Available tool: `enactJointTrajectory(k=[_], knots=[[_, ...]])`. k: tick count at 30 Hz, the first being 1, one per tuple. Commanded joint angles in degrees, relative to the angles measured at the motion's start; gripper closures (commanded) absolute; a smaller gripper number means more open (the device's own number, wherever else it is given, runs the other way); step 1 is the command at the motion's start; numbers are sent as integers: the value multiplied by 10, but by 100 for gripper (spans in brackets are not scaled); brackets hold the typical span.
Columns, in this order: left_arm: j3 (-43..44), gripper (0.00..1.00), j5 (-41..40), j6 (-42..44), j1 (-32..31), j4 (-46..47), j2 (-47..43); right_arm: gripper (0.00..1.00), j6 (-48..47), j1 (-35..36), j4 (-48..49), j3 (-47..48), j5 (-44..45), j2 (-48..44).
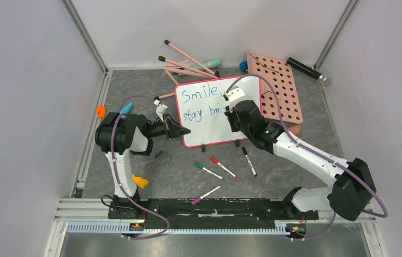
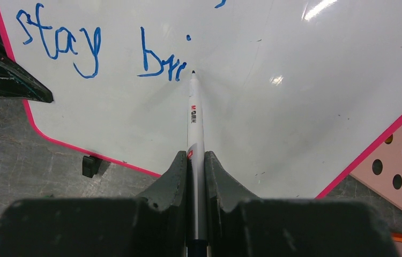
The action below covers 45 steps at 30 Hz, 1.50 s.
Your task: Write a sentence on the whiteboard
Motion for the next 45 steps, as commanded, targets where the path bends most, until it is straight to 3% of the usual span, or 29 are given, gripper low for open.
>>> enactJointTrajectory(k=[1,16,28,45], knots=[[-2,97,-32,144,5,24,32,100,-8,-6,7,34,6,2],[-1,97,-32,144,5,24,32,100,-14,-13,18,45,0,31],[-1,97,-32,144,5,24,32,100,-11,-13,19,-12,-16,-1],[-1,97,-32,144,5,24,32,100,-18,-18,4,43,21,26]])
